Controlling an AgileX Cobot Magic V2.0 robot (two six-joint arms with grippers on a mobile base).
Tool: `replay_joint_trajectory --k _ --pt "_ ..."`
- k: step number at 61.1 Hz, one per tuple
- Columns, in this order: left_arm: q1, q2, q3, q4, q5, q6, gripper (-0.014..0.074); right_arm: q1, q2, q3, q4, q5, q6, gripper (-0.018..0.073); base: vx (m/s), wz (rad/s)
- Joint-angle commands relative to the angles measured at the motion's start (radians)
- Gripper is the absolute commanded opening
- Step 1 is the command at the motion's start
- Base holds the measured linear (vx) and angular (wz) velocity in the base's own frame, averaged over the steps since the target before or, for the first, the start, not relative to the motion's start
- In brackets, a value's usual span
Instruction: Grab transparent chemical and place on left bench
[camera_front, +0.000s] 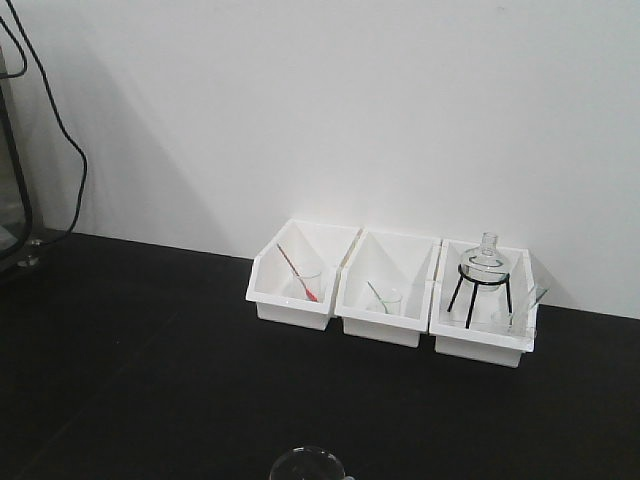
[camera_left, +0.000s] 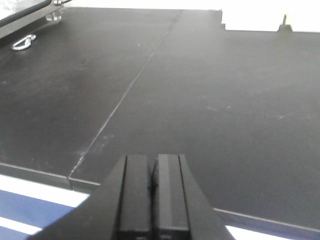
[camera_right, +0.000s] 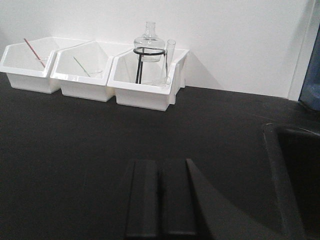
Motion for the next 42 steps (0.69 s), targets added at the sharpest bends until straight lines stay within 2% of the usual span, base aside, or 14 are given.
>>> replay_joint_trajectory --k 1,42 --pt "-0.002 -0.019 0.016 -0.001 -0.078 -0.008 -0.0003 -0.007 -0.009 0.01 0.029 -0.094 -0.01 -0.0007 0.0 0.0" --pt "-0.002 -0.019 0.016 -0.001 -0.078 -0.008 -0.0003 -0.007 -0.009 0.009 0.036 -0.081 -0.01 -0.0007 0.0 0.0"
